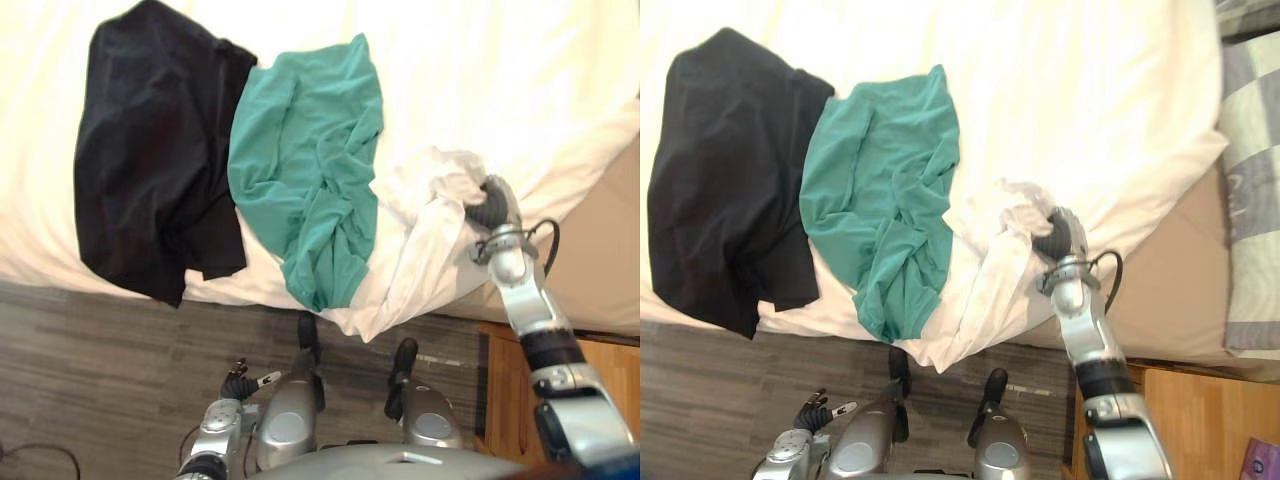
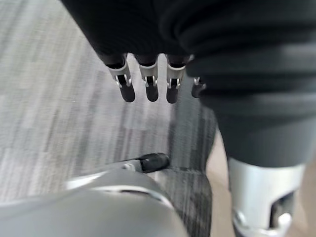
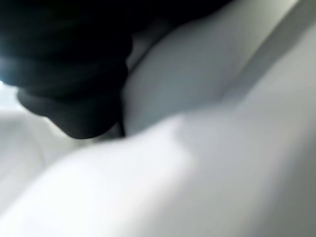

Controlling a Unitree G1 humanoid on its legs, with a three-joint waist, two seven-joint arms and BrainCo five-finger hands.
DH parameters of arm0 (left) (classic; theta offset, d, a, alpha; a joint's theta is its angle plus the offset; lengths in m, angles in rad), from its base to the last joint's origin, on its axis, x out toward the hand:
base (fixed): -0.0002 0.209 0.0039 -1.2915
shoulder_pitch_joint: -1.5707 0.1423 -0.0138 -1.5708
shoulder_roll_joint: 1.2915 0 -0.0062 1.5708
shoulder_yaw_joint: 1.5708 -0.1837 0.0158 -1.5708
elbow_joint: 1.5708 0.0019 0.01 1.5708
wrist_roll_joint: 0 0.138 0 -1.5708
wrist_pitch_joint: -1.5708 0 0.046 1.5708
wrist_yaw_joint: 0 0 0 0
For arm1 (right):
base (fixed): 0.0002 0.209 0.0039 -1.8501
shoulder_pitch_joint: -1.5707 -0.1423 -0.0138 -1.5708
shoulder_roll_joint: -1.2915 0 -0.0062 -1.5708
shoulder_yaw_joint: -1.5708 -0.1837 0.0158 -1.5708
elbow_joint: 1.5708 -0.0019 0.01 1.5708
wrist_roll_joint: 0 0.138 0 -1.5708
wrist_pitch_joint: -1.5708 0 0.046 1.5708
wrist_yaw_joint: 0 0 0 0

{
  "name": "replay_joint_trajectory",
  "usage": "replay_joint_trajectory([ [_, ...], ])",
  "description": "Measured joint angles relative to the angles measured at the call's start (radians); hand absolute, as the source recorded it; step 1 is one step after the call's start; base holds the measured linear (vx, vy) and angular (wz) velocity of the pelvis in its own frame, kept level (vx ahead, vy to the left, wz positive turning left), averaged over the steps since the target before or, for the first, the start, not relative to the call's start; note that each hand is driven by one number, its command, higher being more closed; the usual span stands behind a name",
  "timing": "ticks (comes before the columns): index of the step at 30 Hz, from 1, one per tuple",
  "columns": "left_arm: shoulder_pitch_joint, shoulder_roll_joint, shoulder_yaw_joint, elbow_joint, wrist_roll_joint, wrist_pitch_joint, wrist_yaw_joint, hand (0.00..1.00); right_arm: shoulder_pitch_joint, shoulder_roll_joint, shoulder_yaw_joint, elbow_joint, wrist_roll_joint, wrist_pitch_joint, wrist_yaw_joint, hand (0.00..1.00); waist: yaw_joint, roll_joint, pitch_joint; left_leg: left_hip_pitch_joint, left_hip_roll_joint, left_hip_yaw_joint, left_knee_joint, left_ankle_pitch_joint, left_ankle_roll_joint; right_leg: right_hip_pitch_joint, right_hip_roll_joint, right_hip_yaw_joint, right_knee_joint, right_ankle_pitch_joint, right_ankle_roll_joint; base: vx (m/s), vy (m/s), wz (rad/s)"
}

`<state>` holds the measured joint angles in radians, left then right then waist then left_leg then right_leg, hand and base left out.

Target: Tidy the bed and pick cloth on bed and put in laundry

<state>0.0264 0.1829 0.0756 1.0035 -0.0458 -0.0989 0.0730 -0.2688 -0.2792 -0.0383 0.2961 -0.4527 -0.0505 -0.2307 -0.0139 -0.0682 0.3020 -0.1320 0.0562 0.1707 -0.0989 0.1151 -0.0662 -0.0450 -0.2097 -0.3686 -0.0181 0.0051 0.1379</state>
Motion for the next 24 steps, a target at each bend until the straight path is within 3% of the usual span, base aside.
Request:
replay_joint_trajectory([
  [4,0.018,-0.006,0.018,0.001,0.018,0.009,0.000,0.00,0.129,0.050,-0.047,-0.005,0.019,0.000,-0.009,1.00,-0.006,-0.014,-0.055,0.046,0.009,0.043,-0.005,-0.020,0.000,0.021,0.001,0.040,0.000,-0.004,0.002,0.02,0.001,-0.29],
  [6,0.035,-0.013,0.027,0.001,0.037,0.015,0.001,0.00,0.176,0.081,-0.085,-0.013,0.041,0.000,-0.016,1.00,-0.025,-0.009,-0.084,0.060,0.011,0.065,-0.005,-0.028,0.001,0.021,0.001,0.057,0.000,-0.004,0.002,0.01,0.008,-0.30],
  [9,0.039,-0.024,0.044,0.005,0.037,0.028,0.002,0.00,0.218,0.087,-0.116,-0.015,0.059,-0.002,-0.018,1.00,-0.028,-0.002,-0.094,0.083,0.012,0.093,-0.005,-0.038,0.003,0.027,0.001,0.084,-0.001,-0.004,0.002,0.02,0.006,-0.29],
  [10,0.040,-0.026,0.044,0.007,0.037,0.029,0.002,0.00,0.235,0.087,-0.128,-0.014,0.068,-0.003,-0.019,0.00,-0.031,0.002,-0.101,0.090,0.012,0.096,-0.005,-0.041,0.001,0.032,0.001,0.085,-0.003,-0.004,0.002,0.04,-0.001,-0.15],
  [17,0.039,-0.037,0.046,0.039,0.035,0.030,0.009,0.00,0.253,0.124,-0.217,0.124,0.099,-0.020,-0.040,0.00,-0.040,0.013,-0.128,0.134,0.015,0.123,-0.005,-0.063,-0.012,0.073,0.012,0.105,-0.028,-0.006,0.001,0.05,-0.015,-0.11],
  [24,0.041,-0.047,0.067,0.040,0.035,0.031,0.014,0.00,0.224,0.123,-0.344,0.245,0.214,-0.020,-0.052,0.00,-0.041,0.031,-0.137,0.163,0.019,0.139,-0.006,-0.071,-0.023,0.107,0.018,0.108,-0.045,-0.009,-0.002,0.03,-0.018,-0.03],
])
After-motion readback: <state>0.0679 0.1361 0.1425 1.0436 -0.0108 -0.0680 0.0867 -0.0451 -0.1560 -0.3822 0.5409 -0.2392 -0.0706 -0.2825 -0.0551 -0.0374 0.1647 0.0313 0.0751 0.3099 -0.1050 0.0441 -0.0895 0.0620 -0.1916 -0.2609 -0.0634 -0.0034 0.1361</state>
